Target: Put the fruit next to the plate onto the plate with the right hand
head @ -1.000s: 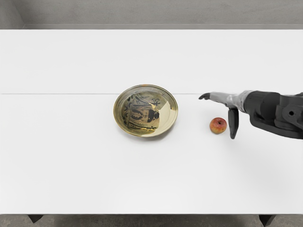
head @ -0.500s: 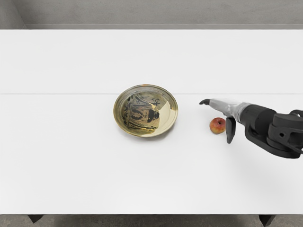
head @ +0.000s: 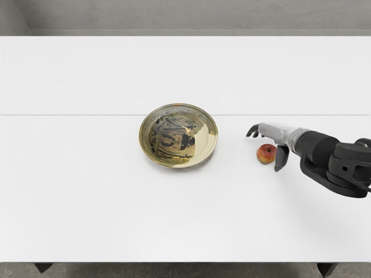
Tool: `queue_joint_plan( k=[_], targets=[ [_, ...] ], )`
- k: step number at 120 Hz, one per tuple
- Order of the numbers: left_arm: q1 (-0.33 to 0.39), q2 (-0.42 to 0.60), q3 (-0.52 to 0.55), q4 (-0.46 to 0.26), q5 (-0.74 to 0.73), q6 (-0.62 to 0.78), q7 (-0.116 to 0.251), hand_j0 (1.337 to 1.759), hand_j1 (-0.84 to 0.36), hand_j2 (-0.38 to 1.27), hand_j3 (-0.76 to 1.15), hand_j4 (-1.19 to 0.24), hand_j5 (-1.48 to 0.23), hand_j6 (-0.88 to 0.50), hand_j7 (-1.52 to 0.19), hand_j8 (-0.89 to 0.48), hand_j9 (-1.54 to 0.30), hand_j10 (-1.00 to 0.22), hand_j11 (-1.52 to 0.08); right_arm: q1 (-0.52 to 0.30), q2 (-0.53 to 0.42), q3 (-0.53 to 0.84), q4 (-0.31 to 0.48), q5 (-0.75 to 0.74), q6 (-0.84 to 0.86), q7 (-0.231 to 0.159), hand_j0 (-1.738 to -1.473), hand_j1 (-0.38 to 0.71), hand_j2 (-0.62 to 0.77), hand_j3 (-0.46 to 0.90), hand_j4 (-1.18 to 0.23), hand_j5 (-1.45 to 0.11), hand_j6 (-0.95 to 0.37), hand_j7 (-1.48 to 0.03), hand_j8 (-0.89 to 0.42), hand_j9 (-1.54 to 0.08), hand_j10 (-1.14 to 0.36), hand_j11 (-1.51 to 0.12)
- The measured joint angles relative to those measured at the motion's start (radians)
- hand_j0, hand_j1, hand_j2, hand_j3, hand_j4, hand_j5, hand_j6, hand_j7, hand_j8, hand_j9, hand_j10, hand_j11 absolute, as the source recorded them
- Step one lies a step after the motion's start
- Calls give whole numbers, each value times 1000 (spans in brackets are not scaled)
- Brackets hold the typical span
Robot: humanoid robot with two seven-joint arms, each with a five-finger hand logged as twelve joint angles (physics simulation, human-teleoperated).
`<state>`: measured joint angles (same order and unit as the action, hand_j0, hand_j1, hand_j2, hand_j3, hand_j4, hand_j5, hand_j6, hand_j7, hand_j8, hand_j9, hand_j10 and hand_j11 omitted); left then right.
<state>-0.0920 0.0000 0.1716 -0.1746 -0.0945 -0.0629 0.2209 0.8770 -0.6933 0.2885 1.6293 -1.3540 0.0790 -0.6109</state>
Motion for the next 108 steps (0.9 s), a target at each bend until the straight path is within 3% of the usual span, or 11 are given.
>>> queue_joint_plan(
  k=[108],
  targets=[
    [0,0,0,0,0,0,0,1658,349,0,0,0,0,0,0,0,0,0,0,-30,-4,0,5,-2,-30,0,-1658,119,-75,0,-395,-510,-397,-509,-396,-510,-395,-509]
  ],
)
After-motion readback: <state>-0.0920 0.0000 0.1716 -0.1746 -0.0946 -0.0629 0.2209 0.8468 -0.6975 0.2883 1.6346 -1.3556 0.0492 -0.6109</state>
